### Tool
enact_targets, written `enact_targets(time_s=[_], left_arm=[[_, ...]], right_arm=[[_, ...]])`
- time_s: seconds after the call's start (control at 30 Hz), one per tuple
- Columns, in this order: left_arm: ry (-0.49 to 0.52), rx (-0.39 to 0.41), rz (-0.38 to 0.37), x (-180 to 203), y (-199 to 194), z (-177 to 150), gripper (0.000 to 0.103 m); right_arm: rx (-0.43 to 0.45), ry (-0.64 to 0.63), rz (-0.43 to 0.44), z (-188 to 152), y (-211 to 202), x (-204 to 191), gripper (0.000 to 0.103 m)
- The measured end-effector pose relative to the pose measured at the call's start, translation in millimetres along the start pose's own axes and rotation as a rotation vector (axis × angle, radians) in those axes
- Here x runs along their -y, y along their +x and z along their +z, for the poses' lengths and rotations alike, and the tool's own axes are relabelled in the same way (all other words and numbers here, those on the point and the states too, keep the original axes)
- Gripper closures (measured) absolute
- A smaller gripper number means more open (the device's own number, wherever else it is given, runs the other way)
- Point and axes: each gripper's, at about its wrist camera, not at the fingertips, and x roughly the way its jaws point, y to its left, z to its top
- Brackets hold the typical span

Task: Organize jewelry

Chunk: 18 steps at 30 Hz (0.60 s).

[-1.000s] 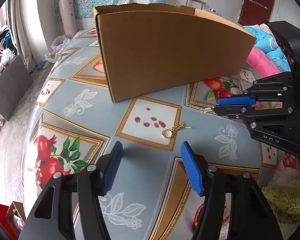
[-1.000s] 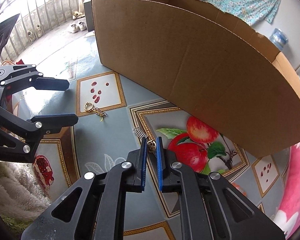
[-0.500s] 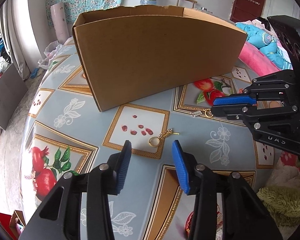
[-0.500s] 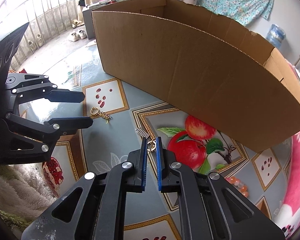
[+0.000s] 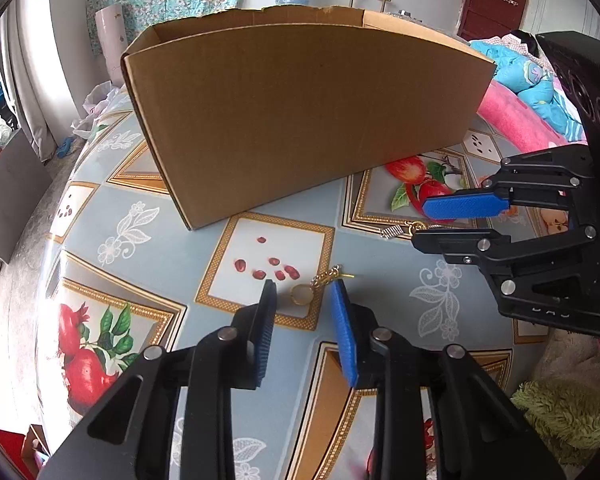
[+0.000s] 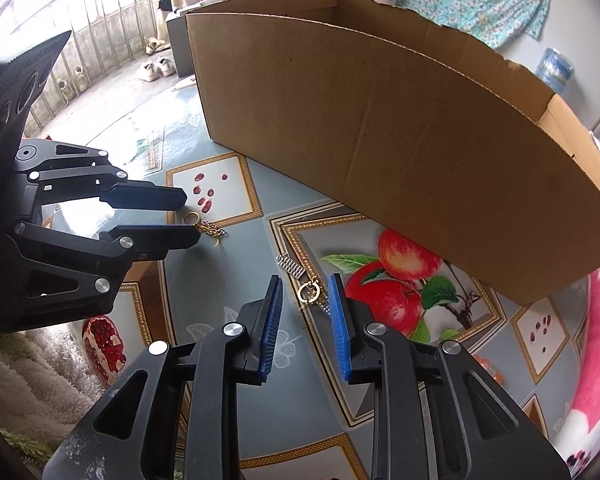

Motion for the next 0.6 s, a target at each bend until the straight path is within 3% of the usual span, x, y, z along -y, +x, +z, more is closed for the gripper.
enact_targets(time_s=[0.33,0.6], left_arm=[[0.060,-0.006,0.035,4.1,4.4,2.7,0.091],[0.054,-0.014,0.034,2.9,1.1,0.7,0.091]], right_arm=[[0.011,0.032,0.015,2.7,-1.8,8.8,0.080],[0.019,0.025,0.021,0.6,-8.8,9.3,0.080]])
